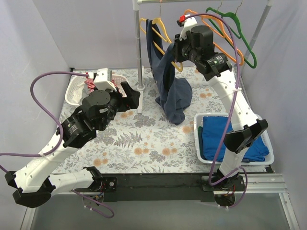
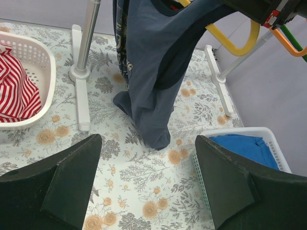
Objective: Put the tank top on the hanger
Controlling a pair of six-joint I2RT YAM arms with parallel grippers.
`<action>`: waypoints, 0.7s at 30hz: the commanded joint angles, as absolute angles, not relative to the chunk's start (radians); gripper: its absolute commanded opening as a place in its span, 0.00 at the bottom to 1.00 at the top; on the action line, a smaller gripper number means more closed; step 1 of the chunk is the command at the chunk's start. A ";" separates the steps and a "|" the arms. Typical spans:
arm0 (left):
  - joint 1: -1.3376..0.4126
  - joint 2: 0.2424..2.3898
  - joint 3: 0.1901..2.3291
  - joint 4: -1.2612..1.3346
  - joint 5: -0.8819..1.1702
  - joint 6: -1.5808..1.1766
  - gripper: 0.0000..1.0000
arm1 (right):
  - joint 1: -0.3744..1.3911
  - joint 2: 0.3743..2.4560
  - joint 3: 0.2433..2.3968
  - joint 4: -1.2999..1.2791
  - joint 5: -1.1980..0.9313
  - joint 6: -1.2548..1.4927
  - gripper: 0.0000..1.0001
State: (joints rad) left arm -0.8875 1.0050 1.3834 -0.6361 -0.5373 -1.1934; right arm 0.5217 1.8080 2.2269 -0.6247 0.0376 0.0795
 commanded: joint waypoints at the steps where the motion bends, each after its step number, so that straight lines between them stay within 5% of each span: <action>1: -0.888 0.999 1.370 -0.630 -0.528 -1.187 0.79 | 0.512 1.776 2.221 -0.509 0.012 0.092 0.01; 6: -0.888 1.008 1.361 -0.629 -0.519 -1.192 0.82 | 0.511 1.744 2.180 -0.505 0.012 0.098 0.03; 16: -0.888 1.022 1.333 -0.617 -0.485 -1.224 0.98 | 0.511 1.635 2.097 -0.505 0.006 0.150 0.65; 21: -0.887 1.042 1.324 -0.620 -0.471 -1.246 0.98 | 0.511 1.502 1.968 -0.502 -0.049 0.202 0.79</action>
State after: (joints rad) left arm -0.8875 1.0286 1.3373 -0.6193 -0.4900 -1.2243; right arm 0.5163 1.6215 2.0495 -0.5529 -0.0032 0.1516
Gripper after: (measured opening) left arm 0.981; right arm 0.762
